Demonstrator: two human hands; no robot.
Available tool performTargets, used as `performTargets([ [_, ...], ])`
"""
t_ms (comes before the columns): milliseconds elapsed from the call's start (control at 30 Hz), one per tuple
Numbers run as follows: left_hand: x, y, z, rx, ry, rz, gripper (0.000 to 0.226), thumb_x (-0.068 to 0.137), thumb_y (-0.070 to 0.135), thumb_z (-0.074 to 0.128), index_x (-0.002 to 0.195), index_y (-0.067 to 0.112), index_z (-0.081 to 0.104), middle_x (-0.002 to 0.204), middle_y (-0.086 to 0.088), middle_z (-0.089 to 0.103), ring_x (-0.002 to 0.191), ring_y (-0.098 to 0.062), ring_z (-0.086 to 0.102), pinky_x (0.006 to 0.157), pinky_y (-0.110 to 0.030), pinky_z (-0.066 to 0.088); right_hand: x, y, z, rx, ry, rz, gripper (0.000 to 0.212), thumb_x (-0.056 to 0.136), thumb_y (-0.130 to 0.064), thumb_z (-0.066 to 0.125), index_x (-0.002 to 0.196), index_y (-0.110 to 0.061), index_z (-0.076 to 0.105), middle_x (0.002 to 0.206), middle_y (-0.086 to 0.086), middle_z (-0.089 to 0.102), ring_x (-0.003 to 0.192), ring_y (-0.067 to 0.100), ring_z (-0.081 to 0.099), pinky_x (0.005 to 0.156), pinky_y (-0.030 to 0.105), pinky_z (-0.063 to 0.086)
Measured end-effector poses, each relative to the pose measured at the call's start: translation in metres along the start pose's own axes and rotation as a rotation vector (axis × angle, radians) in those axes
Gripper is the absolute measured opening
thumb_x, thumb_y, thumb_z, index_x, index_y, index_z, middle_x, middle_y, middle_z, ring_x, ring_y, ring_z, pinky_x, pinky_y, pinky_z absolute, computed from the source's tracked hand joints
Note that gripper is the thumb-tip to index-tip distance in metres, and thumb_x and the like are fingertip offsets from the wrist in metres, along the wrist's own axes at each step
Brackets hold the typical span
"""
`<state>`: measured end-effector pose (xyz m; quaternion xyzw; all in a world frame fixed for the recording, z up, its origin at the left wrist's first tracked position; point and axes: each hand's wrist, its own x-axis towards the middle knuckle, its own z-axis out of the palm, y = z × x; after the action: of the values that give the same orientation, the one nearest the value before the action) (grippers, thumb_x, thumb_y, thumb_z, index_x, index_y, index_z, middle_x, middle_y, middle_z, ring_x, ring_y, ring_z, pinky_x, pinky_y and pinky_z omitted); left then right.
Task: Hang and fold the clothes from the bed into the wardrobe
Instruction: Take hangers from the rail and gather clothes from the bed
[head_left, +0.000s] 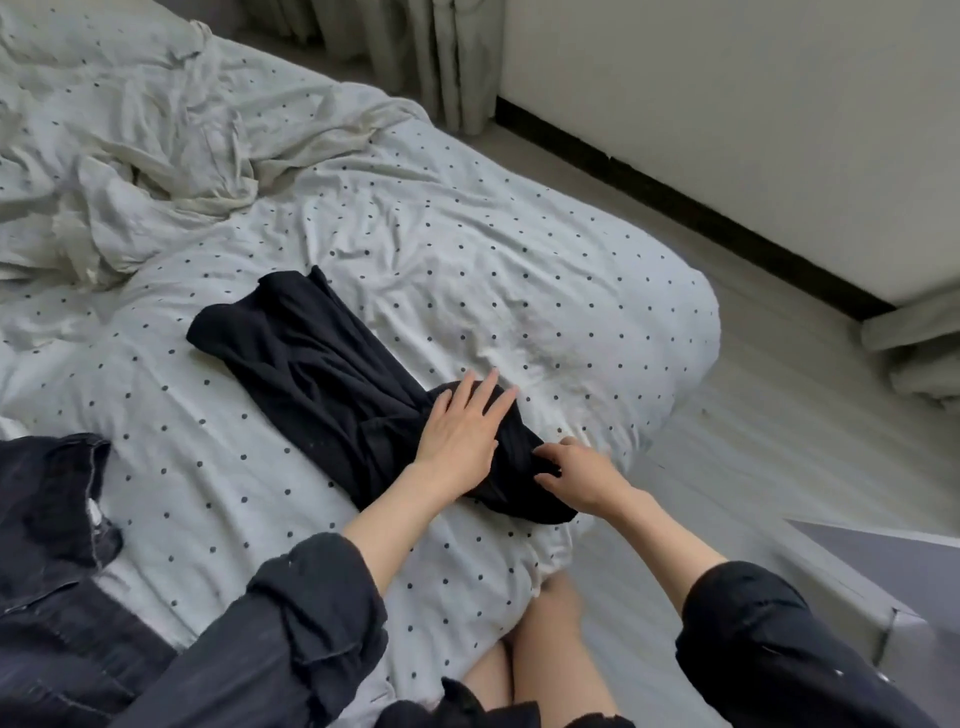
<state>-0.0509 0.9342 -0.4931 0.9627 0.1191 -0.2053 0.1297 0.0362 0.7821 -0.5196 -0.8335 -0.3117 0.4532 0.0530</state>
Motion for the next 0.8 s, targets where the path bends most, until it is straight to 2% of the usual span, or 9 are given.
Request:
performTargets([
  [67, 0.010, 0.003, 0.014, 0.000, -0.139, -0.023, 0.070, 0.098, 0.026, 0.045, 0.151, 0.026, 0.000, 0.159, -0.005, -0.002, 0.142, -0.026, 0.014, 0.110, -0.041, 0.024, -0.010, 0.009, 0.005, 0.049, -0.025, 0.012, 0.041, 0.092, -0.024, 0.056, 0.132, -0.017, 0.050, 0.127, 0.007, 0.048, 0.112, 0.023, 0.052, 0.087, 0.025, 0.040],
  [100, 0.011, 0.005, 0.020, 0.000, -0.174, -0.066, 0.069, 0.098, 0.028, 0.046, 0.151, 0.025, 0.002, 0.158, -0.007, 0.005, 0.139, -0.027, 0.021, 0.108, -0.041, 0.027, -0.015, 0.015, 0.009, 0.086, -0.029, 0.019, 0.040, 0.091, -0.021, 0.058, 0.130, -0.016, 0.051, 0.125, 0.008, 0.048, 0.111, 0.023, 0.052, 0.086, 0.023, 0.039],
  [233, 0.005, 0.027, 0.030, -0.071, -0.044, -0.171, 0.044, 0.097, 0.023, 0.049, 0.137, 0.015, 0.033, 0.130, -0.010, 0.045, 0.114, -0.024, 0.048, 0.089, -0.030, 0.039, -0.040, 0.031, 0.022, 0.169, -0.075, 0.008, 0.035, 0.089, -0.013, 0.057, 0.124, -0.010, 0.056, 0.117, 0.011, 0.052, 0.108, 0.026, 0.052, 0.090, 0.031, 0.042],
  [333, -0.007, 0.043, 0.020, -0.242, 0.003, -0.192, 0.039, 0.096, 0.014, 0.050, 0.133, 0.013, 0.038, 0.124, -0.008, 0.052, 0.109, -0.024, 0.053, 0.087, -0.031, 0.042, -0.057, 0.046, 0.018, 0.218, -0.058, 0.048, 0.021, 0.092, -0.013, 0.052, 0.095, 0.003, 0.064, 0.092, 0.017, 0.062, 0.089, 0.031, 0.057, 0.072, 0.035, 0.042],
  [400, -0.013, 0.055, 0.005, -0.289, -0.003, -0.157, 0.037, 0.096, 0.017, 0.050, 0.131, 0.014, 0.043, 0.124, -0.007, 0.053, 0.112, -0.025, 0.052, 0.090, -0.033, 0.042, -0.073, 0.060, 0.005, 0.316, 0.035, 0.089, 0.025, 0.094, -0.016, 0.050, 0.076, -0.003, 0.059, 0.074, 0.012, 0.056, 0.075, 0.025, 0.050, 0.059, 0.031, 0.033],
  [467, -0.017, 0.081, -0.015, -0.314, 0.027, -0.084, 0.030, 0.095, 0.021, 0.051, 0.125, 0.015, 0.050, 0.121, -0.005, 0.055, 0.110, -0.024, 0.053, 0.089, -0.033, 0.043, -0.097, 0.085, -0.011, 0.459, 0.156, 0.129, 0.024, 0.094, -0.016, 0.050, 0.079, 0.000, 0.061, 0.076, 0.015, 0.058, 0.073, 0.022, 0.049, 0.061, 0.031, 0.032],
  [567, -0.014, 0.124, -0.049, -0.350, 0.113, -0.011, 0.020, 0.094, 0.022, 0.051, 0.111, 0.013, 0.057, 0.109, -0.006, 0.062, 0.102, -0.027, 0.057, 0.083, -0.037, 0.045, -0.141, 0.127, -0.039, 0.754, 0.289, 0.178, 0.021, 0.094, -0.013, 0.051, 0.077, -0.006, 0.061, 0.072, 0.005, 0.054, 0.069, 0.016, 0.045, 0.063, 0.027, 0.033],
  [667, -0.002, 0.180, -0.077, -0.307, 0.140, 0.029, 0.019, 0.091, 0.018, 0.053, 0.107, 0.012, 0.060, 0.105, -0.010, 0.065, 0.101, -0.030, 0.058, 0.080, -0.035, 0.045, -0.204, 0.182, -0.068, 1.052, 0.443, 0.245, 0.021, 0.095, -0.009, 0.050, 0.076, -0.010, 0.059, 0.071, 0.002, 0.051, 0.068, 0.013, 0.046, 0.066, 0.024, 0.040],
  [800, 0.019, 0.286, -0.101, -0.235, 0.099, 0.158, 0.021, 0.086, 0.021, 0.053, 0.106, 0.018, 0.059, 0.101, -0.010, 0.067, 0.097, -0.033, 0.059, 0.079, -0.038, 0.048, -0.303, 0.260, -0.088, 1.104, 0.660, 0.310, 0.023, 0.094, -0.014, 0.054, 0.073, -0.013, 0.062, 0.063, -0.004, 0.049, 0.059, 0.009, 0.043, 0.058, 0.020, 0.037],
])
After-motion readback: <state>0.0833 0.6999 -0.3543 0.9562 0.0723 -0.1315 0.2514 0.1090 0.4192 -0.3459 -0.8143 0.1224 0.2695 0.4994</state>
